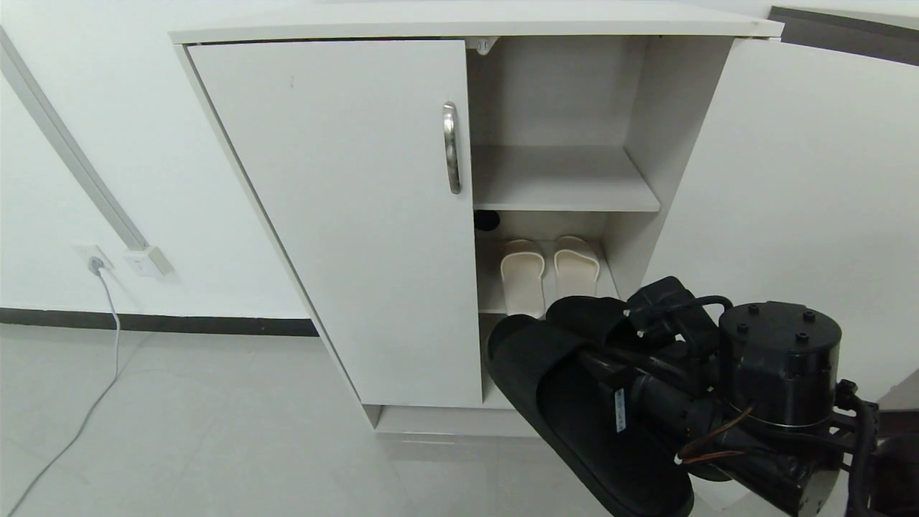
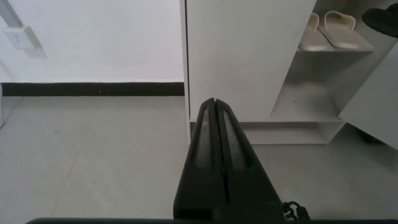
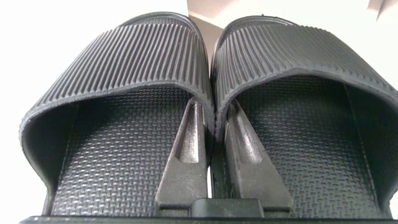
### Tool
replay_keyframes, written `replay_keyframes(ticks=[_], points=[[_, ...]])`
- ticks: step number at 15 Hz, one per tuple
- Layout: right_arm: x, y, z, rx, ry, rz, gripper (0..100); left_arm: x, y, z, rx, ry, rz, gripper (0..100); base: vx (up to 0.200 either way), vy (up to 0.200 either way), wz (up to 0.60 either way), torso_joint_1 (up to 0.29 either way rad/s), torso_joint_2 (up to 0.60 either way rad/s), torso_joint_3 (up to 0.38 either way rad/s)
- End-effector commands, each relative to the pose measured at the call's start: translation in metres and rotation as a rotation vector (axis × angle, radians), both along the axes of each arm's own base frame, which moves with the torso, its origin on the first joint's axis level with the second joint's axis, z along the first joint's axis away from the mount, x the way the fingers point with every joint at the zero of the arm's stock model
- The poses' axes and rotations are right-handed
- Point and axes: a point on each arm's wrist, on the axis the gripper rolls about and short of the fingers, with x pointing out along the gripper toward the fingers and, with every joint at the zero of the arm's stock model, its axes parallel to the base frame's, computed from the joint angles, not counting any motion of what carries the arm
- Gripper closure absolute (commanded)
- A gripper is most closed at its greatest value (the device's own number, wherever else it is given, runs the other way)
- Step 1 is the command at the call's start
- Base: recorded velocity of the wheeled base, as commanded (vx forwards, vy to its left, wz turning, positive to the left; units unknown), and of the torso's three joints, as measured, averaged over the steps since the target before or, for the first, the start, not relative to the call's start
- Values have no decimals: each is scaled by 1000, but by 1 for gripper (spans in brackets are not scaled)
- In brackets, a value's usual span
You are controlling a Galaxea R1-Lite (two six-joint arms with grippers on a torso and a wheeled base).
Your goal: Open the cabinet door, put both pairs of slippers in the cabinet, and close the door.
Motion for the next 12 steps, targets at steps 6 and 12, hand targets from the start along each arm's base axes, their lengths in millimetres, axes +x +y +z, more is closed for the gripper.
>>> replay_keyframes(ticks=[6, 12], points=[[-3, 4, -6, -19, -1, 12, 100, 0, 0, 0, 0, 1, 1, 100, 0, 0, 0, 0, 0, 0], [6, 57, 24, 16, -46, -212, 100, 0, 0, 0, 0, 1, 1, 100, 0, 0, 0, 0, 0, 0]])
